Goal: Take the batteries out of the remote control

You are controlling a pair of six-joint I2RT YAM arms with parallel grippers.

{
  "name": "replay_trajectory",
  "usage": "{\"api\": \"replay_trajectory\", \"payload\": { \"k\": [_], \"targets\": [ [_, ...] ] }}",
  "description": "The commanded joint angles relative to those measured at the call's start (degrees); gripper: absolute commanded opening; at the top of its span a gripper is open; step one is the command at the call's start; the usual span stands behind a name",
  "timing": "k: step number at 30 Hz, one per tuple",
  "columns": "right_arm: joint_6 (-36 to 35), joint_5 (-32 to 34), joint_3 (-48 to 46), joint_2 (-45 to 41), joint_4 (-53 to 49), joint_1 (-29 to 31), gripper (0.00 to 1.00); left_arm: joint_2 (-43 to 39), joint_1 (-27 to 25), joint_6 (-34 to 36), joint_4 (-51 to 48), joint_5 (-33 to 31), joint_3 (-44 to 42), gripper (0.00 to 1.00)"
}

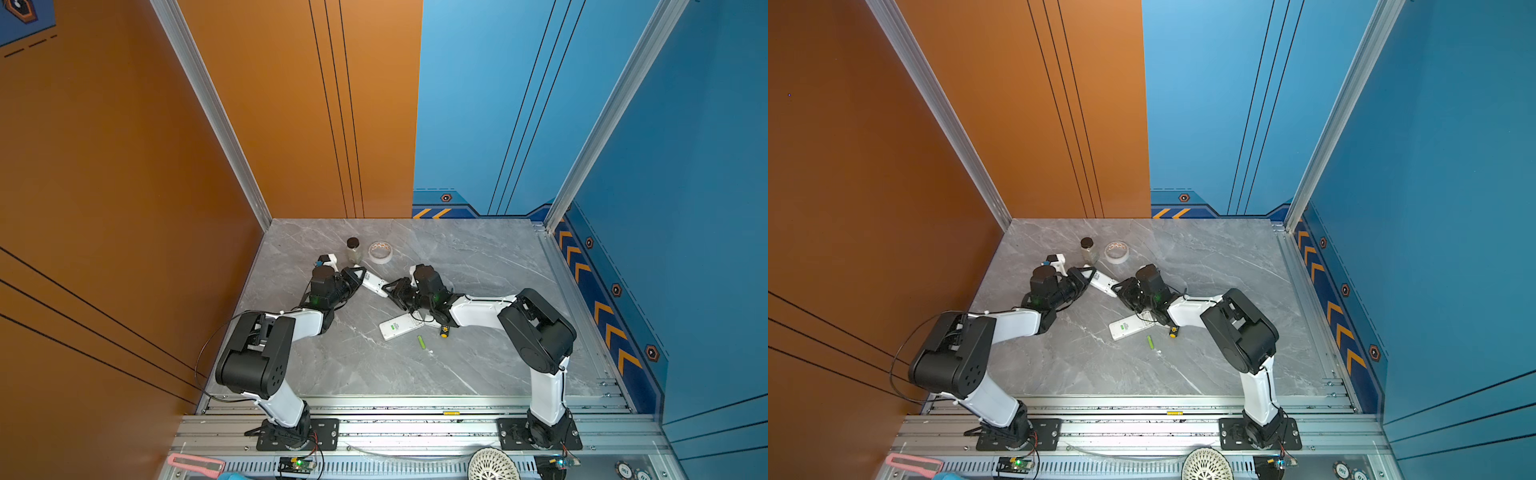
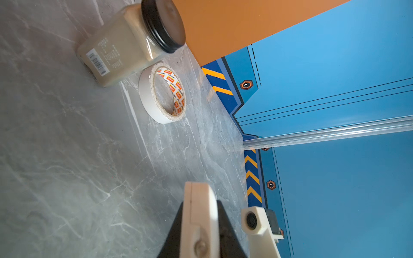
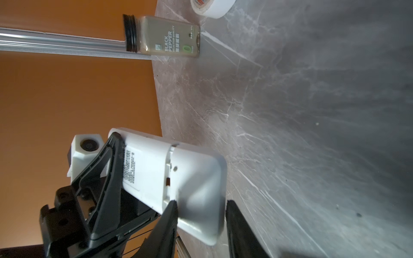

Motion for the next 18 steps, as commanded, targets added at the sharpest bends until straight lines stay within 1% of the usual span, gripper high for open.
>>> {"api": "replay_trajectory", "payload": {
  "k": [1, 4, 7, 13, 18],
  "targets": [
    [-1.8, 1.4, -0.7, -1.8, -3.1, -0.2, 0.41, -2.3, -0.4, 2.3, -1.0, 0.1, 2.2, 0.0],
    [-1.4, 1.3, -0.6, -1.5, -1.9, 0.0, 0.42, -1.9, -1.0, 2.8, -1.3, 0.5, 2.8, 0.0],
    [-1.6, 1.3, -0.5, -2.2, -1.9, 0.0, 0.41, -2.0, -1.4, 3.9, -2.9, 0.0, 2.8, 0.0],
    [-1.9, 1.0, -1.4, -3.6, -1.6, 0.4, 0.34, -2.7, -1.8, 6.0, -6.0, -1.1, 3.1, 0.0],
    [-1.9, 0.6, -3.0, -4.7, -1.3, 0.4, 0.34, -3.5, -2.1, 9.2, -10.5, -2.3, 4.2, 0.0]
  ]
}}
